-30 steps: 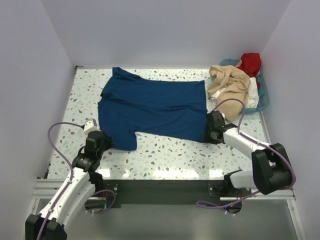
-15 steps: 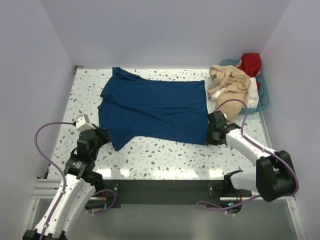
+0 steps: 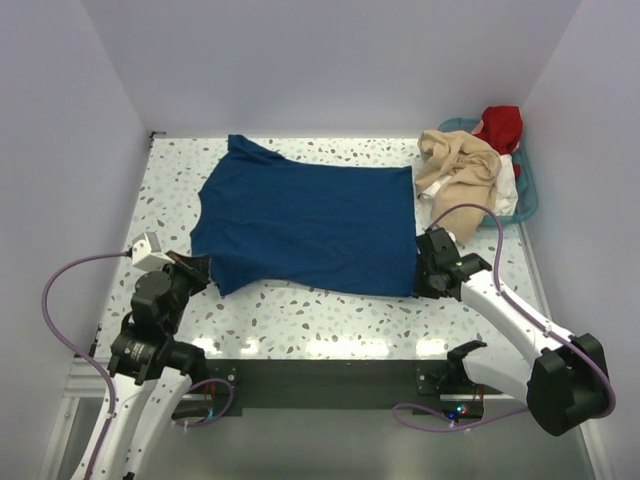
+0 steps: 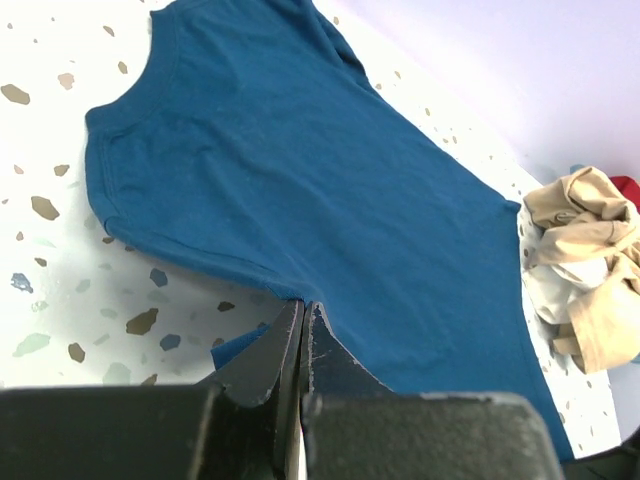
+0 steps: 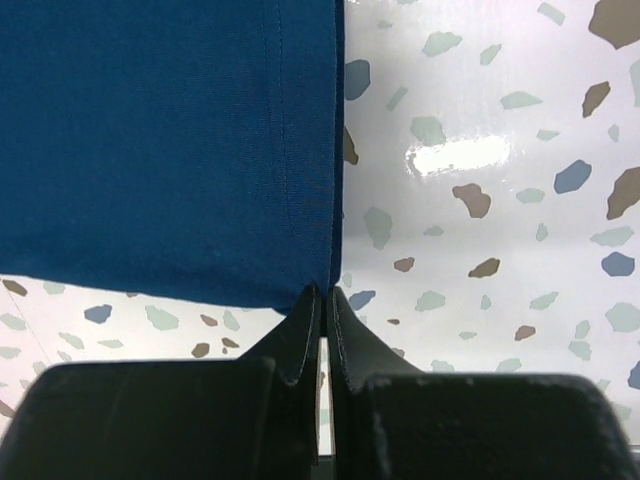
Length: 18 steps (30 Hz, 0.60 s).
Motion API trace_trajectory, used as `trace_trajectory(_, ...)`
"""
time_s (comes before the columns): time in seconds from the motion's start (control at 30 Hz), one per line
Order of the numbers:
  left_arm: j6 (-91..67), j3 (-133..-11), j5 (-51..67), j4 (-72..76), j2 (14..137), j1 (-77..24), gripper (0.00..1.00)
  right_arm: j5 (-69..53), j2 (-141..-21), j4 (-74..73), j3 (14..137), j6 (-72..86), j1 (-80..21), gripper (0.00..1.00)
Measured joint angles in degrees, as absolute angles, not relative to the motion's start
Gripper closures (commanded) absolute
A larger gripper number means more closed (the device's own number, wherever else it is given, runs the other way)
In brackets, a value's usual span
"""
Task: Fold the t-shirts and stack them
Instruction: Fold the tshirt
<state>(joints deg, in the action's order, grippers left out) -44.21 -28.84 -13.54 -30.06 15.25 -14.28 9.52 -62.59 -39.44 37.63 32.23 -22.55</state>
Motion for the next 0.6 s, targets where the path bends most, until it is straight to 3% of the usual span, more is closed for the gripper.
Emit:
trace_trajectory(0.33,-43.42,-28.34,-11.40,-28.18,16.51,-14.28,1.00,9.50,-62.83,-39.64,38.20,32.36,-23.73,1.00)
trace_trajectory(0.6,-39.11,-24.71,-6.83,-15.70,30.39,-14.28,1.00,10.46,-74.54,-37.23,45.41,30.98,-23.29,1.00)
